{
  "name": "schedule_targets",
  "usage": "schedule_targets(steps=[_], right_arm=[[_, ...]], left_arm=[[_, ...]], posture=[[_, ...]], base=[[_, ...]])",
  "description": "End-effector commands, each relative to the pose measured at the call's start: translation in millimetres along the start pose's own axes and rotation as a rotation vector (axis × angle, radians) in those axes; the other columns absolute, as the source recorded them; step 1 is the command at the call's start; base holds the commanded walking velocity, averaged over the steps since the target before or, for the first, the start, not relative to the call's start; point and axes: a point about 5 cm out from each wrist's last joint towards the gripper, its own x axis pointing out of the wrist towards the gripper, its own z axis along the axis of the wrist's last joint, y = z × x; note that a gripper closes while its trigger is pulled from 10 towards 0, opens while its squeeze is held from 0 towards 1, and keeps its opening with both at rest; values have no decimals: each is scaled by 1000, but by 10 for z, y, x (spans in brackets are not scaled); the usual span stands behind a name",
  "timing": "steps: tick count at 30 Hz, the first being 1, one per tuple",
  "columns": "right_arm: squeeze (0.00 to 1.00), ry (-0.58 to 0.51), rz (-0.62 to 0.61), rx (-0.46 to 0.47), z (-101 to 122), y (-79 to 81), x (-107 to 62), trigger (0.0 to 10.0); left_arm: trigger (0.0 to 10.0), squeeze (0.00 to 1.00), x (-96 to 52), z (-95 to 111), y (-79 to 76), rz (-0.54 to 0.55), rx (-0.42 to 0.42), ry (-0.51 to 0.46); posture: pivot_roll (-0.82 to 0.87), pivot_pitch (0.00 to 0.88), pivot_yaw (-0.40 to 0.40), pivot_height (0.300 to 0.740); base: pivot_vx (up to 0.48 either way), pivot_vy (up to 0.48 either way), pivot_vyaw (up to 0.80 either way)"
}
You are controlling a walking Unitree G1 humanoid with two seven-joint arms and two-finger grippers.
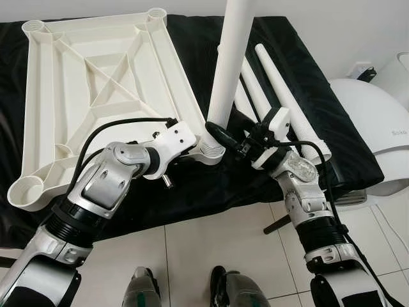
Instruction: Building children table
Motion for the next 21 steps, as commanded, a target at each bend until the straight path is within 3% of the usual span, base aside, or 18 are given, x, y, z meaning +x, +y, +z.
schedule_targets(steps=[1,10,21], right_arm=[[0,174,14,86,-360,127,-146,10000],[0,216,-52,122,-473,121,-300,10000],[0,216,-64,119,-478,116,-308,10000]], left_arm=[[10000,0,-2,-2,-24,6,-3,1],[10000,0,-6,1,-23,3,-3,0],[10000,0,3,15,-25,-1,0,-3]], posture=[[108,211,-64,740],[102,217,-55,740],[101,218,-55,740]], base=[[0,0,0],[0,0,0],[0,0,0]])
